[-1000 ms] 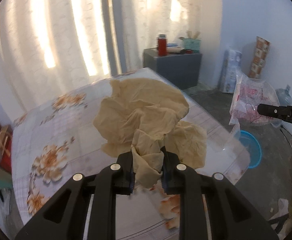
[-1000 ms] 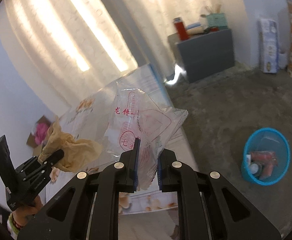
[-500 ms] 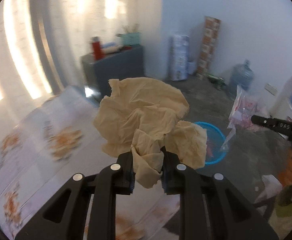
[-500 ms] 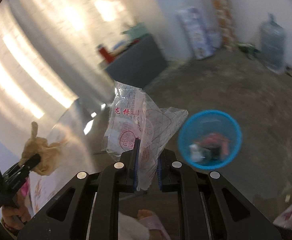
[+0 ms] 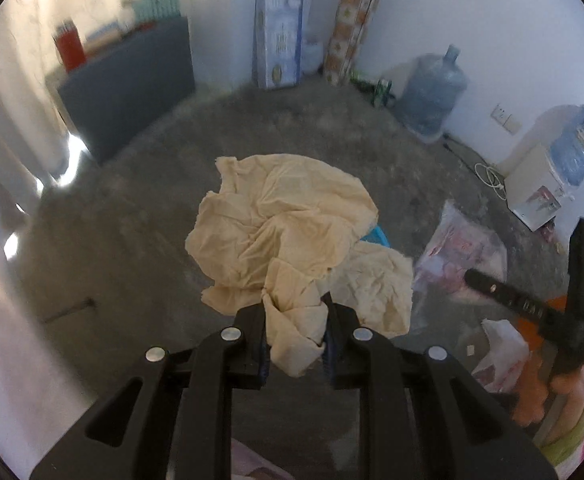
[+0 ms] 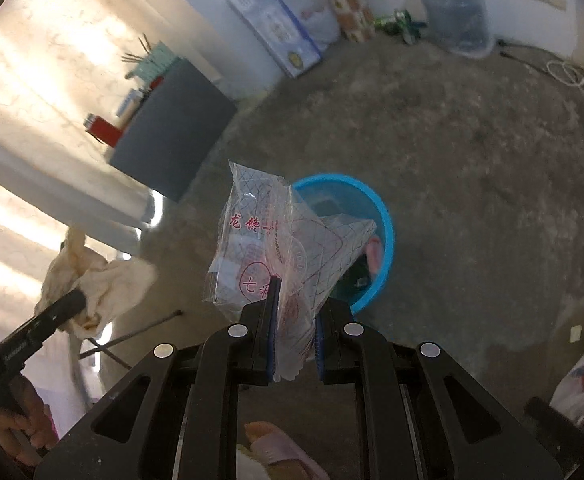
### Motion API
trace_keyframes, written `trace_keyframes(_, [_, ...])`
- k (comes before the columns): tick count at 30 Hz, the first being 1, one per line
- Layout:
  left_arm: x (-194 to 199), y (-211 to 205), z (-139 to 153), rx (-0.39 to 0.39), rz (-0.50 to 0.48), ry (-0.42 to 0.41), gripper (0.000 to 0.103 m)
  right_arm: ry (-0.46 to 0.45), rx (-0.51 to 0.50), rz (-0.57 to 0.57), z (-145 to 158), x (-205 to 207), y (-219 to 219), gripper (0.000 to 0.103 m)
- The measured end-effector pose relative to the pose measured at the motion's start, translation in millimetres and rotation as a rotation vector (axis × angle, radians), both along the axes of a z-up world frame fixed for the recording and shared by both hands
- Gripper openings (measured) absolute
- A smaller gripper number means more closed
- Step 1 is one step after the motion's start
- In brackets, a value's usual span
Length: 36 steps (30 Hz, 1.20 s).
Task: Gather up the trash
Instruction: 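Open both tools over the blue wastebasket to drop cloth and wrapper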
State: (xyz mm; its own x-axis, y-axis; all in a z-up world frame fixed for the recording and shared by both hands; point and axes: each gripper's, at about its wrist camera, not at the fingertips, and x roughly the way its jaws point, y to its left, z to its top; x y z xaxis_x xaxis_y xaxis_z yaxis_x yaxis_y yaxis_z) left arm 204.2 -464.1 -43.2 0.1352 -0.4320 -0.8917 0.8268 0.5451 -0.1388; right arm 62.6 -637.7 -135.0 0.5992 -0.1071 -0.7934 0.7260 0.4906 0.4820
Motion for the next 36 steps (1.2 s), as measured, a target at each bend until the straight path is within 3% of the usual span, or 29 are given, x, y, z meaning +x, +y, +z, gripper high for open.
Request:
trace_keyframes(9, [33, -81, -97, 0.137, 0.052, 0.083, 0.020, 0.114, 0.021, 0.049, -60, 34, -27, 0.014])
trace_keyframes(11, [43, -93, -115, 0.133, 0.053, 0.115, 0.021, 0.136, 0.016, 0.064, -75, 44, -30, 0.019])
trace_keyframes(13, [48, -102, -132, 0.139, 0.049, 0.145, 0.029, 0.161, 0.005, 0.071, -87, 51, -32, 0.026])
trace_keyframes(15, [55, -105, -145, 0.152, 0.055, 0.184, 0.047, 0.193, 0.007, 0.086, -106, 57, -34, 0.038])
trace_keyframes(17, [60, -106, -151, 0.142, 0.062, 0.204, 0.052, 0.233, 0.027, 0.088, -125, 60, -33, 0.042])
trace_keyframes(20, [62, -99, -148, 0.106, 0.060, 0.223, 0.058, 0.237, 0.049, 0.077, -132, 55, -31, 0.048])
trace_keyframes(24, [65, -95, -138, 0.062, 0.067, 0.228, 0.060, 0.214, -0.004, 0.059, -118, 44, -28, 0.055])
trace_keyframes(29, [70, -90, -112, -0.032, 0.117, 0.252, 0.061, 0.186, -0.046, 0.012, -101, 31, -35, 0.055])
trace_keyframes(36, [52, -68, -42, -0.164, 0.084, 0.215, 0.068, 0.091, -0.076, -0.046, -63, 1, -29, 0.057])
